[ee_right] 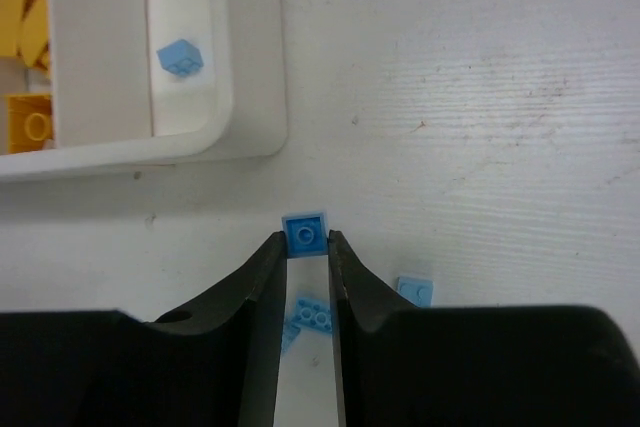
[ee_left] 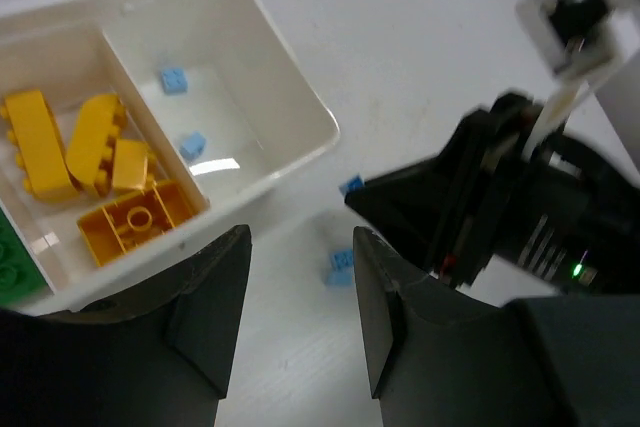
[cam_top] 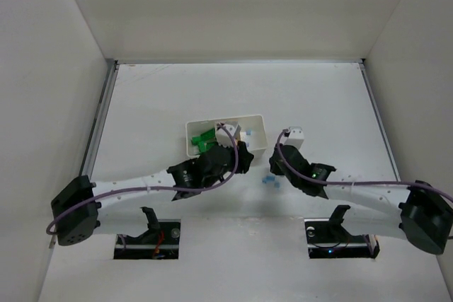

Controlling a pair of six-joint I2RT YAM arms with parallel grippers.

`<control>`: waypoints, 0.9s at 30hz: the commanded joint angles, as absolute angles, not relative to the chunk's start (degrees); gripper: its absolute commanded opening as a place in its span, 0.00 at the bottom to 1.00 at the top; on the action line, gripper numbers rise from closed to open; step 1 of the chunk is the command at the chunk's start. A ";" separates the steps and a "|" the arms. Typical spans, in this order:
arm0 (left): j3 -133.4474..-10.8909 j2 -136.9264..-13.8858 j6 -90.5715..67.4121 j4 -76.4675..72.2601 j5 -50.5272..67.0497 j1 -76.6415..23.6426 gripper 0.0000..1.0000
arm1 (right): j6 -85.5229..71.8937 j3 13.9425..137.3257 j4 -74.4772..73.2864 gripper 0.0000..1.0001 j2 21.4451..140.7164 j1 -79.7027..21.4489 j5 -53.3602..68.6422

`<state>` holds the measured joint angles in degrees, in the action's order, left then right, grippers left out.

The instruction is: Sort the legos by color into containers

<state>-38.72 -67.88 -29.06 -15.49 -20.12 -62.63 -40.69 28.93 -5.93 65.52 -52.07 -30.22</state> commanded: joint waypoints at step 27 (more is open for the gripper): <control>-41.30 -88.05 -30.24 -23.02 -25.40 -76.77 0.40 | -38.04 31.83 -1.31 0.33 60.39 -46.45 -30.76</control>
